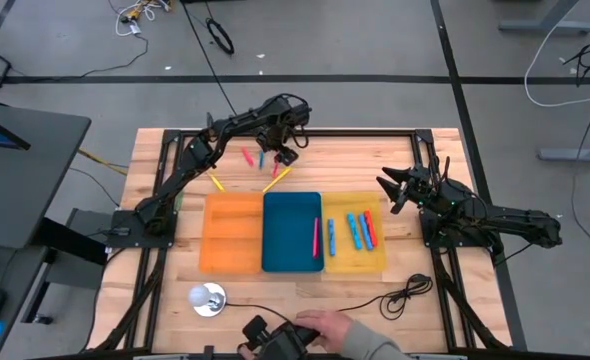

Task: Pick & Place Markers
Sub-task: Put the pink pen into the blue bin

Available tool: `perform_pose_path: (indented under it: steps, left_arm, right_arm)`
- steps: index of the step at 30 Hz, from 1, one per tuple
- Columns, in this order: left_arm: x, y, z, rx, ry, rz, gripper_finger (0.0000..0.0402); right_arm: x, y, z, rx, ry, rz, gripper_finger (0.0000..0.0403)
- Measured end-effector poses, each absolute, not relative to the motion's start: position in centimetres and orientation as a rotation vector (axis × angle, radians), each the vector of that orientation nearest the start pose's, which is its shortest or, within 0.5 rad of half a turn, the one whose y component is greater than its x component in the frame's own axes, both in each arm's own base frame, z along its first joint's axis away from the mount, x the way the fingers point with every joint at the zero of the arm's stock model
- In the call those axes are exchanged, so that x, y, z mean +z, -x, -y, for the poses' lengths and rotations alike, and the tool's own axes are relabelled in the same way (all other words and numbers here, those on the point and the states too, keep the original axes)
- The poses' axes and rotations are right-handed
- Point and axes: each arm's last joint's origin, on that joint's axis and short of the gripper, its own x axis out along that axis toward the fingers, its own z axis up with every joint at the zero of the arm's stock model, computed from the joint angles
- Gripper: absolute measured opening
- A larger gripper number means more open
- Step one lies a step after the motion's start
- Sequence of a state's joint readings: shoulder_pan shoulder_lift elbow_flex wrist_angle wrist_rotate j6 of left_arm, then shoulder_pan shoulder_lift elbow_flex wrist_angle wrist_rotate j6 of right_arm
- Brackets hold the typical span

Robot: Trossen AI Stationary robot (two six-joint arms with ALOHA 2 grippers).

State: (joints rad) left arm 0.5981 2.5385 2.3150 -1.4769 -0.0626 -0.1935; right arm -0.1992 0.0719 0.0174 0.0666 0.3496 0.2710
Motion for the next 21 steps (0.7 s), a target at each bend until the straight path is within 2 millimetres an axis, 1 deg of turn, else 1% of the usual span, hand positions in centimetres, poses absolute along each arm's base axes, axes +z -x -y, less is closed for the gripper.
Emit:
perform_pose_path:
  steps: [7, 14, 17, 21]
  left_arm:
    - [16.2, -39.7, -26.4, 0.648, 0.586, -1.627, 0.0259]
    - [16.2, -40.3, -25.1, 0.633, 0.557, -1.654, 0.0259]
    - [16.3, -40.3, -24.6, 0.653, 0.578, -1.673, 0.0259]
    - [15.5, -40.3, -24.5, 0.67, 0.637, -1.698, 0.0259]
  right_arm:
    - [17.0, -9.6, 2.9, -0.544, -0.265, 0.086, 0.0215]
    - [17.0, -9.6, 2.9, -0.544, -0.265, 0.087, 0.0215]
    - [17.0, -9.6, 2.9, -0.544, -0.265, 0.086, 0.0215]
    - [17.0, -9.6, 2.9, -0.544, -0.265, 0.087, 0.0215]
